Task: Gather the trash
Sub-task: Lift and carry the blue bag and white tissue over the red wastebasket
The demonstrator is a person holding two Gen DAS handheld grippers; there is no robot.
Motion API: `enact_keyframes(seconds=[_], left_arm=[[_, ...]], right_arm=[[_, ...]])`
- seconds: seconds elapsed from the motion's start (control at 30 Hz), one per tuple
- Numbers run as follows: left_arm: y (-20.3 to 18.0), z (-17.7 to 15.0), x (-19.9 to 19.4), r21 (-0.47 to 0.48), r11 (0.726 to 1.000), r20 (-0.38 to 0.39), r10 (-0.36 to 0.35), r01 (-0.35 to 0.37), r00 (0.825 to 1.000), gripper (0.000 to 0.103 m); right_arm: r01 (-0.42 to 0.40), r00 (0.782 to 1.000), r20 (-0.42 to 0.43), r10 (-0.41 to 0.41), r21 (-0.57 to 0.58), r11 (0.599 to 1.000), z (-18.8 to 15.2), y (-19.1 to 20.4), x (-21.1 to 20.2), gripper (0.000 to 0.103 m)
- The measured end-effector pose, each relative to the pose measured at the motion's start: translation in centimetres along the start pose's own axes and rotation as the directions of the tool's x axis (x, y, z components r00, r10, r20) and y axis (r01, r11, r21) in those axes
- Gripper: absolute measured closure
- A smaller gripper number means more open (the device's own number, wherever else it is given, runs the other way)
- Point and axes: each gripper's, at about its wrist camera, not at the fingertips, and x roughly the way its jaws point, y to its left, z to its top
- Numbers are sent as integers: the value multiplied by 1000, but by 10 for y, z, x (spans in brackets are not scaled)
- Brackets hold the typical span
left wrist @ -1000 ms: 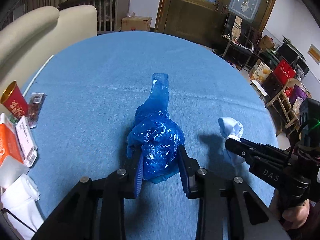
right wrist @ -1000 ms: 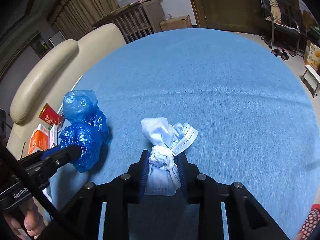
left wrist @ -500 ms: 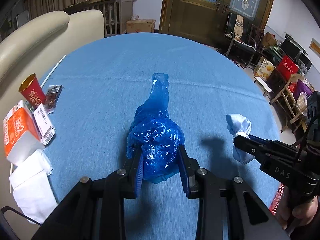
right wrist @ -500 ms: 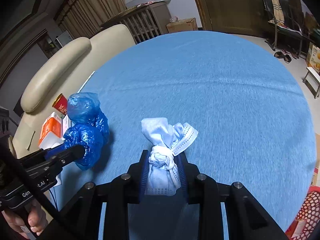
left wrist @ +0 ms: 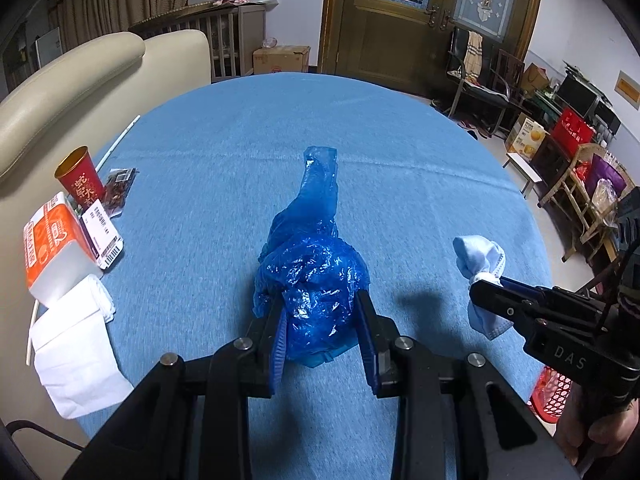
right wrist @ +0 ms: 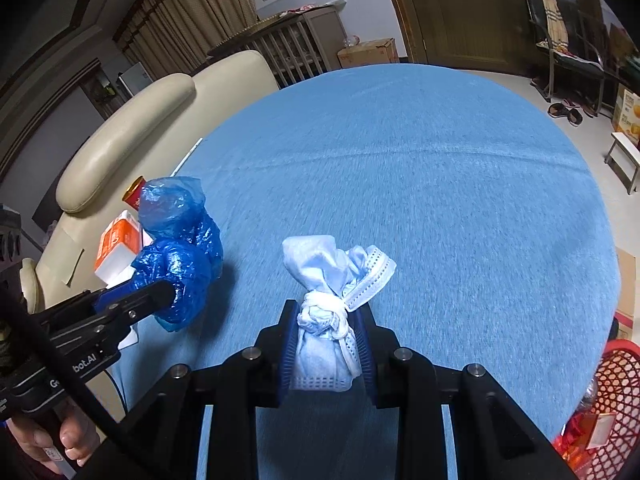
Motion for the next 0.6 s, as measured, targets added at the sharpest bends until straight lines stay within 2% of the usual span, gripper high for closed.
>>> enact_keyframes(seconds=[0.6], left_arm=[[-24, -23, -30, 46, 999, 33, 19, -21, 999, 69]], right_arm=[[-27, 999, 40, 26, 41, 999, -18, -6, -35, 73]])
